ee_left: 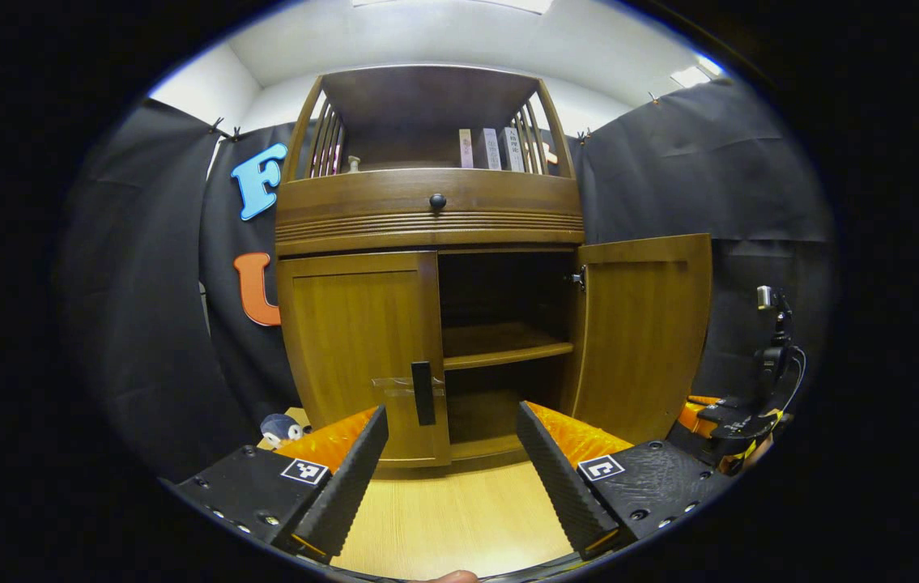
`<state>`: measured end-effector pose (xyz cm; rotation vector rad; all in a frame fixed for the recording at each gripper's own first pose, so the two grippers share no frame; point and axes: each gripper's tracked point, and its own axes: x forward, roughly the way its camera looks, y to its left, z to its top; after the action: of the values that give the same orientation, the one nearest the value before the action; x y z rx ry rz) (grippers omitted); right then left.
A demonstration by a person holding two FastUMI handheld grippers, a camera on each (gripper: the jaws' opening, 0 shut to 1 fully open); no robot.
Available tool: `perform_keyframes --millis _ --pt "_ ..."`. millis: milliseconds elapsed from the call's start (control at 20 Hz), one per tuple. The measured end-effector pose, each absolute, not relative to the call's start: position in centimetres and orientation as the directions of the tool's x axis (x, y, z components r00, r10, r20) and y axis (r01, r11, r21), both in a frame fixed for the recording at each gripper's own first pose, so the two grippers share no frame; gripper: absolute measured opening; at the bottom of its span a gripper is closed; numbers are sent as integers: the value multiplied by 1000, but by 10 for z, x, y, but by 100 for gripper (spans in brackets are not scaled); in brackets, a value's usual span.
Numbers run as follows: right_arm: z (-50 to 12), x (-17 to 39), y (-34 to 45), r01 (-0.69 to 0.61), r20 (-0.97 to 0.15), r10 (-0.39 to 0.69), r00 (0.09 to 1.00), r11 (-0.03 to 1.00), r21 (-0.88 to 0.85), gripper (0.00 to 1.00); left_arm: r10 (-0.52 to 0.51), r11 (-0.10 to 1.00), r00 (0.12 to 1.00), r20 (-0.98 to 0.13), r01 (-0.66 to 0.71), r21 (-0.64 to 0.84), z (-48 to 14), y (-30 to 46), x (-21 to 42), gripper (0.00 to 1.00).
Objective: Open the right door of the double-door shoe cabinet with the right hand, and open the left door with the left hand.
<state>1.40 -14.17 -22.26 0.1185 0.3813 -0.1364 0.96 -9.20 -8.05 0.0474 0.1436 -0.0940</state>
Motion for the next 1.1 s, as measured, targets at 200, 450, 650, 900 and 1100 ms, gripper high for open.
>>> perform_keyframes --millis 200,450,650,900,1100 --pt "-222 8 -161 195 -371 -157 915 978 68 4 -98 995 977 -189 101 6 -94 -95 16 96" --pt "-221 -3 -174 226 -367 -179 913 970 90 4 -115 993 968 -224 112 -28 -106 -100 30 96" --pt "-209 -11 -181 261 -338 -234 912 965 37 4 -136 990 962 -236 123 -71 -118 -99 57 100" --pt "-199 -29 -196 332 -330 -309 892 943 13 2 -125 991 964 -235 111 -74 -133 -84 107 94" --pt "-195 -41 -205 370 -320 -351 880 929 1 7 -99 994 963 -249 85 -65 -155 -69 153 94"
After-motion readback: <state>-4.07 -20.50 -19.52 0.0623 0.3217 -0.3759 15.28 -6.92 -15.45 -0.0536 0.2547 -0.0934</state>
